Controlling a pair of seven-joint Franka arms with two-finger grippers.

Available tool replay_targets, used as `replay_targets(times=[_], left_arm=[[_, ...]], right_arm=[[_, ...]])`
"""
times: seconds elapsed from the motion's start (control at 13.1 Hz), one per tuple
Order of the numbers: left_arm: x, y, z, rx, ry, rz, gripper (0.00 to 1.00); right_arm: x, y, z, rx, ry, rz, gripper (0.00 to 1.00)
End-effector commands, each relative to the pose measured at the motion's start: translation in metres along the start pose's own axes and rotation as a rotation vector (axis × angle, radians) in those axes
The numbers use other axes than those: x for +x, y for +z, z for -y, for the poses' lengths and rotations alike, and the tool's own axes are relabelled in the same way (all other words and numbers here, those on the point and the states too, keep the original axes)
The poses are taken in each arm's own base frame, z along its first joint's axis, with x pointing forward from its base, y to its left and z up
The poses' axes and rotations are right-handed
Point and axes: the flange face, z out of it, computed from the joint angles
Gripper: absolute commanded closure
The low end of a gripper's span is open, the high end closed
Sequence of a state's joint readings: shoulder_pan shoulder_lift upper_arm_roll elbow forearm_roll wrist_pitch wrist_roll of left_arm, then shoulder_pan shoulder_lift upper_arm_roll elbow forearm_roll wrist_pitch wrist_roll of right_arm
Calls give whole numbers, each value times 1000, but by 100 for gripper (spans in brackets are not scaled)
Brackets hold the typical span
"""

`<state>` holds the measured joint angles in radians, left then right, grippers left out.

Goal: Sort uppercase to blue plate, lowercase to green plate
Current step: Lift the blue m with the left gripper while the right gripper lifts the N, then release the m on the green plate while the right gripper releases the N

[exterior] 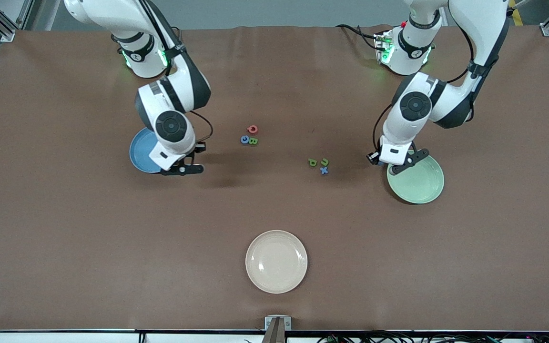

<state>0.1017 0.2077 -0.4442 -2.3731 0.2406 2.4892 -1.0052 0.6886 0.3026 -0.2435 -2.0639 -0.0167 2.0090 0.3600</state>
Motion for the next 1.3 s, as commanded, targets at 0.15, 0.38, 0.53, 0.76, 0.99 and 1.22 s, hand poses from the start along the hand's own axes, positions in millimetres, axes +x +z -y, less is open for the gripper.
replay_targets(times=[0.15, 0.38, 0.53, 0.76, 0.99, 1.22], left_arm=[[35, 1, 61, 18, 126, 4, 84], [53, 17, 88, 16, 181, 41, 84], [57, 28, 97, 0, 187, 49, 84], [53, 46, 98, -29, 204, 54, 84], [55, 48, 100, -35, 205, 49, 79], [55, 47, 99, -36, 208, 46, 21]], right_arm=[[-32, 21, -65, -8, 20, 48, 100], [-38, 44, -123, 60, 1, 16, 100], [-43, 74, -146, 89, 0, -20, 99], [-45, 89, -152, 106, 14, -50, 92], [-46, 89, -147, 171, 71, -37, 93], [-51, 96, -138, 244, 129, -26, 92]])
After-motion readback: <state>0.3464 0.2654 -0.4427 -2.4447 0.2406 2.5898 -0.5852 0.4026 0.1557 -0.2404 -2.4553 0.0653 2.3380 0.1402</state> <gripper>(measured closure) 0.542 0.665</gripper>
